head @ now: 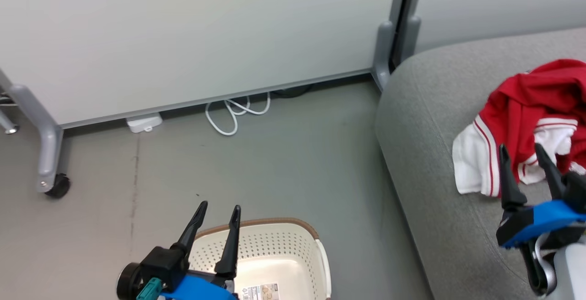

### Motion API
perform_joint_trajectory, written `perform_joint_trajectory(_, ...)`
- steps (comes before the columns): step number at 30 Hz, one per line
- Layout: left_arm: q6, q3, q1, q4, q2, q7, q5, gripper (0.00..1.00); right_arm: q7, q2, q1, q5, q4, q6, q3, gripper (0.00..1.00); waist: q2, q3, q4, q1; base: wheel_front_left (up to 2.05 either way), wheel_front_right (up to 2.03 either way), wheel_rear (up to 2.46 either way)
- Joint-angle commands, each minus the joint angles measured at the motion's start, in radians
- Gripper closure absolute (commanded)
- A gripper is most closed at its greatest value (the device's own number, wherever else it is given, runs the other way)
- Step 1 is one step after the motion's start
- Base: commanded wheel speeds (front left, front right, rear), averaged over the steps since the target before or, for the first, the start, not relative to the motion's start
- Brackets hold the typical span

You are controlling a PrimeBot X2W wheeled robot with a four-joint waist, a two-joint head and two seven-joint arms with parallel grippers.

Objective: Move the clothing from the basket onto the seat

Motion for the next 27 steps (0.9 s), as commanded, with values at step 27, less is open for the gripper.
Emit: perform_joint_trajectory(27,-0.053,0.179,0.048,0.145,-0.030,-0.004,0.024,0.00,0.065,0.155,0.453,-0.009,-0.383,0.001,0.001,0.00,-0.0001,-0.126,0.172,0.0003,0.00,0.00,0.00)
